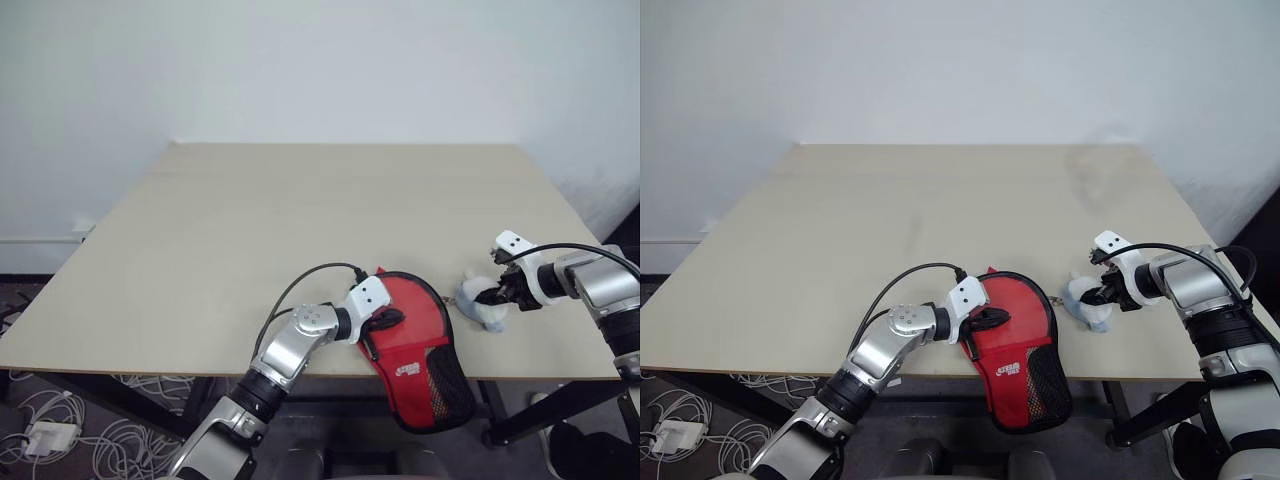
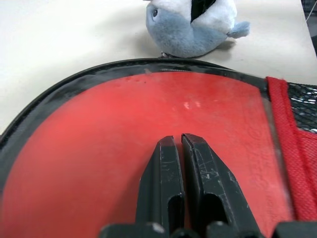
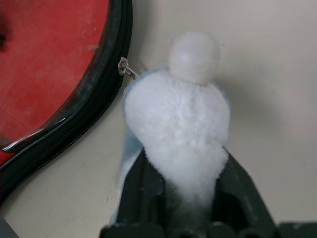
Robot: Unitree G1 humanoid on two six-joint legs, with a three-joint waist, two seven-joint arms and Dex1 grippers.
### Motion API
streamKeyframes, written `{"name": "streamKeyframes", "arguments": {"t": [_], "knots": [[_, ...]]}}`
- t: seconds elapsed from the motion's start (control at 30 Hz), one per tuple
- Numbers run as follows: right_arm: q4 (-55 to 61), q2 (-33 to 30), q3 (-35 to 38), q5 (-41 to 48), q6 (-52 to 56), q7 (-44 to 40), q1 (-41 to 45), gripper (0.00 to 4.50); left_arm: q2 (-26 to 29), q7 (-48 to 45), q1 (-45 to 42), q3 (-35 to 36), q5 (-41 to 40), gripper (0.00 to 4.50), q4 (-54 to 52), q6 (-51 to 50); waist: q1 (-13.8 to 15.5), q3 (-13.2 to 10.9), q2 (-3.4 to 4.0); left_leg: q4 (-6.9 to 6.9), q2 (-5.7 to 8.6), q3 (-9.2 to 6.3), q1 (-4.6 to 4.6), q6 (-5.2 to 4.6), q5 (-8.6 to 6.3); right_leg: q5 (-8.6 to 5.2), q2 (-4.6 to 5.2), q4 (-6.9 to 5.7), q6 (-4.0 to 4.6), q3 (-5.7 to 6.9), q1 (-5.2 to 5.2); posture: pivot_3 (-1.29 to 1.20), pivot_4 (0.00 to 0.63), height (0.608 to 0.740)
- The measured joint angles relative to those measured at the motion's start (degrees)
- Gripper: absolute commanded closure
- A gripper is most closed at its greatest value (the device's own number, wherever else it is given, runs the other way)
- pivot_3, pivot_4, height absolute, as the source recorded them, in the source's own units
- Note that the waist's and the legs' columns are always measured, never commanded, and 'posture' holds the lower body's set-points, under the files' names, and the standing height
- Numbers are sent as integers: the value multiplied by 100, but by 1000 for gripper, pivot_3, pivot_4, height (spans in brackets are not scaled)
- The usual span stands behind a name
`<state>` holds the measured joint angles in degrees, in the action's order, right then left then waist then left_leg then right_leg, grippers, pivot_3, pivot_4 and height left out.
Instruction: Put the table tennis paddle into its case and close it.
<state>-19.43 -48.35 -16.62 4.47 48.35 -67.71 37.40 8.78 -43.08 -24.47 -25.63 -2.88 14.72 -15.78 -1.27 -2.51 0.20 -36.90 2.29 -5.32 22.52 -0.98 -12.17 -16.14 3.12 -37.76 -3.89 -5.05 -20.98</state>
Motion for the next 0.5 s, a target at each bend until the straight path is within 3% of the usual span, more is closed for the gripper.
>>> {"name": "streamKeyframes", "arguments": {"t": [0.5], "knots": [[1001, -698, 257, 234, -9, -95, -938, 4120, -141, -213, -125, 136, -8, 4374, 571, 521, 10, 9, 3, -4, 5, -9, -5, -2, -2, -5, 5, 10, -8, 9, 18, 0, 0, 734]]}}
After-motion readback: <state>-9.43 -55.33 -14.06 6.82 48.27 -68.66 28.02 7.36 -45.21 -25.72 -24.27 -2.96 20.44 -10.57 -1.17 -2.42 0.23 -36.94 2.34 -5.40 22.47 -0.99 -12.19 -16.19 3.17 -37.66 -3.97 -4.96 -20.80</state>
